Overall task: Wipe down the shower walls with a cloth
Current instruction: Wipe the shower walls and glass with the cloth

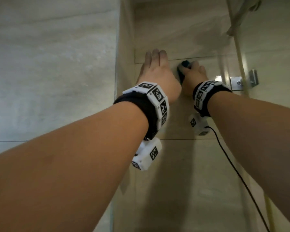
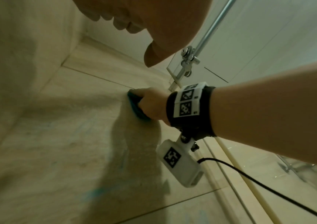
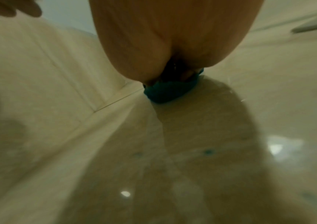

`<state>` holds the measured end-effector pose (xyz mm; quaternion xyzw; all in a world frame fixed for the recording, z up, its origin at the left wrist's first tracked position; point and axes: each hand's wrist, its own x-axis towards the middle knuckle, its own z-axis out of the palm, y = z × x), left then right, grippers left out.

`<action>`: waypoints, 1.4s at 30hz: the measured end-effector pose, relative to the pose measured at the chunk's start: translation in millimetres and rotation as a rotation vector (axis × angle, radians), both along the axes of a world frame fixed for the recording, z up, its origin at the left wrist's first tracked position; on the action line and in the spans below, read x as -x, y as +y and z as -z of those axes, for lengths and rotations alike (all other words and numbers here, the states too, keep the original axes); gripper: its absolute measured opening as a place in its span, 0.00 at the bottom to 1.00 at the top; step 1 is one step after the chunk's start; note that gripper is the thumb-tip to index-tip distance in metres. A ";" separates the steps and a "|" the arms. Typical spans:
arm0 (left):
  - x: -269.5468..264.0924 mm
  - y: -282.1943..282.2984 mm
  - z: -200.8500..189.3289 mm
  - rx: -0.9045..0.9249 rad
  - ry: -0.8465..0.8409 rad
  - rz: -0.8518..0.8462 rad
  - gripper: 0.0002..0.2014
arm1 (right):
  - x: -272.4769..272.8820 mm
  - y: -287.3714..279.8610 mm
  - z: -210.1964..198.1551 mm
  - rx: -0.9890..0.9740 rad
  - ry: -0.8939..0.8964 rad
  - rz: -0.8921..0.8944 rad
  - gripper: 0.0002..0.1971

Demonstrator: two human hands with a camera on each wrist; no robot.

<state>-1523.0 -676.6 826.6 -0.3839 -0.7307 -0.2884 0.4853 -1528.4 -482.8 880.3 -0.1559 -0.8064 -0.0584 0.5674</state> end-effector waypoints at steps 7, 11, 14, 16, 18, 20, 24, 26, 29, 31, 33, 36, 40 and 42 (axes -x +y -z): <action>-8.1 -47.3 4.2 -0.007 0.031 -0.055 0.40 | 28.0 -47.6 7.5 -0.050 -0.130 -0.053 0.28; -10.9 -57.7 9.8 0.001 0.131 -0.075 0.38 | 33.5 -46.4 3.6 -0.064 -0.166 -0.067 0.27; -9.6 -64.5 17.3 -0.007 0.202 -0.129 0.36 | 34.7 -42.5 4.4 -0.074 -0.173 -0.085 0.29; -7.2 -69.6 24.4 -0.041 0.242 -0.195 0.38 | 36.6 -42.7 7.9 -0.082 -0.175 -0.082 0.29; -0.2 -75.1 32.5 -0.086 0.241 -0.246 0.42 | 41.9 -44.7 13.9 -0.110 -0.172 -0.069 0.30; 10.5 -82.3 40.6 -0.140 0.177 -0.277 0.48 | 47.8 -50.7 19.9 -0.136 -0.164 -0.072 0.30; 23.4 -87.6 46.9 -0.226 0.120 -0.267 0.49 | 62.7 -70.1 35.0 -0.172 -0.192 -0.080 0.30; 24.1 -86.6 45.9 -0.234 0.128 -0.262 0.48 | 75.6 -77.2 46.2 -0.251 -0.222 -0.074 0.30; 22.4 -86.9 45.4 -0.227 0.126 -0.267 0.46 | 84.8 -82.0 59.4 -0.310 -0.280 -0.056 0.32; 20.4 -87.7 46.8 -0.210 0.117 -0.264 0.46 | 79.1 -77.9 59.8 -0.340 -0.280 -0.059 0.35; 19.3 -89.1 47.5 -0.204 0.118 -0.252 0.46 | 66.1 -67.6 49.5 -0.295 -0.213 -0.059 0.32; 20.3 -90.1 48.3 -0.215 0.128 -0.233 0.45 | 38.5 -36.1 23.3 -0.136 -0.055 0.021 0.28; 21.1 -89.1 47.6 -0.216 0.137 -0.234 0.45 | 17.6 -6.2 -6.7 -0.055 0.028 0.097 0.28; 21.5 -89.6 47.9 -0.216 0.142 -0.230 0.45 | 26.0 -11.6 -18.3 -0.027 -0.005 0.138 0.28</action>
